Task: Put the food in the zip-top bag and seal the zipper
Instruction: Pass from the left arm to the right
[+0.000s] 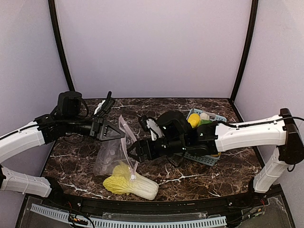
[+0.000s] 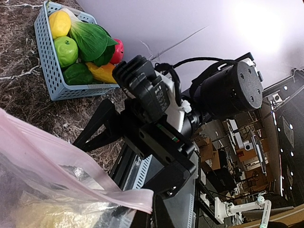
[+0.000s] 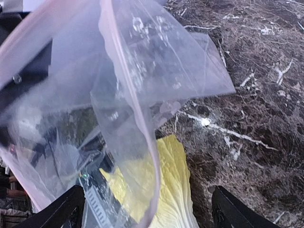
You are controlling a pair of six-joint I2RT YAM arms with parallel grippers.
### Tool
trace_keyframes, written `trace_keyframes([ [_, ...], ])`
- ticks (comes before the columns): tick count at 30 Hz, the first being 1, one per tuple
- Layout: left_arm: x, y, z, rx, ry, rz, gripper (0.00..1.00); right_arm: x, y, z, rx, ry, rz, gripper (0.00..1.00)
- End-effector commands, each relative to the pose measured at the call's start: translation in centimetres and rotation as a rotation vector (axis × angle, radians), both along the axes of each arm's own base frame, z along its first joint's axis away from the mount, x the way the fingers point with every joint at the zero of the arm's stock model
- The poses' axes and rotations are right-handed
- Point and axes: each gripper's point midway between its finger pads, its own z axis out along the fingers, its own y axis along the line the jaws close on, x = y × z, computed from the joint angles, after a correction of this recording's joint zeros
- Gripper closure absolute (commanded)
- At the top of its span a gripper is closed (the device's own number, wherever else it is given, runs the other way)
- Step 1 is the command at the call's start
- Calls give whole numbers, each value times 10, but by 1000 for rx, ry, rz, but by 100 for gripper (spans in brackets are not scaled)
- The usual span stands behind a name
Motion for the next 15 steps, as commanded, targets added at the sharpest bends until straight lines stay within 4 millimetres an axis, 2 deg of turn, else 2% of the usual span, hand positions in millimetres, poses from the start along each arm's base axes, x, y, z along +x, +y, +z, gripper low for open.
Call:
trace_keyframes([
  [1,-8,-1,6,-29,-28,-25,99,8,32,26,105,2,-15,10],
  [6,-9,-4,7,-27,-44,-13,99,26,48,-1,2,20,-103,14],
  [10,-4,2,15,9,-108,36,99,47,31,-29,-134,5,-258,25],
  [11,-6,7,9,54,-92,45,99,50,25,-33,-151,3,-283,30],
  [12,0,10,15,82,-145,76,99,51,19,-34,-163,3,-300,33],
  [13,3,17,5,150,-131,105,99,53,13,-36,-175,1,-320,37],
  [14,5,19,12,168,-173,108,99,55,7,-38,-184,0,-340,41],
  [15,7,26,1,236,-154,133,99,57,0,-38,-193,-4,-361,45],
])
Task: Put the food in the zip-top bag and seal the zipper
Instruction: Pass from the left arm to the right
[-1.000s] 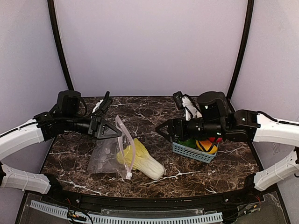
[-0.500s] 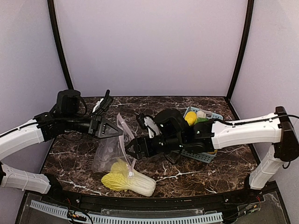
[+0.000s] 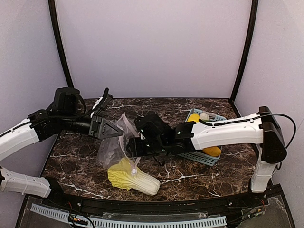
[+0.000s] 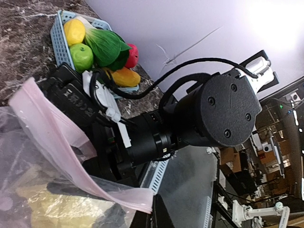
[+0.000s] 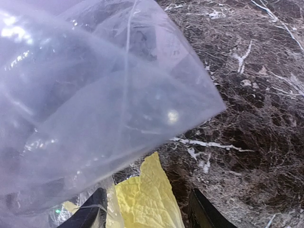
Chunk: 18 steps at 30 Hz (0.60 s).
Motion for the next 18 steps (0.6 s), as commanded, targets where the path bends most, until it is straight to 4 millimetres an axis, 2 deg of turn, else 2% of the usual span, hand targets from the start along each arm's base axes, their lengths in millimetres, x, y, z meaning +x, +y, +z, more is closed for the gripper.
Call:
trace_keyframes([
  [1,10,24,-1,185,-101,88,99,16,-36,-2,-72,-30,-150,48],
  [5,20,43,-18,352,-101,162,99,25,-60,-8,-105,-21,-226,60],
  [9,28,55,-28,452,-94,215,99,28,-71,-9,-110,-23,-254,79],
  [14,32,44,-29,394,-67,218,99,32,-57,16,-59,-62,-231,97],
  [16,33,37,-30,349,-38,223,95,34,-49,26,-45,-89,-227,100],
  [18,34,30,-29,317,-28,225,85,37,-42,31,-46,-108,-231,100],
])
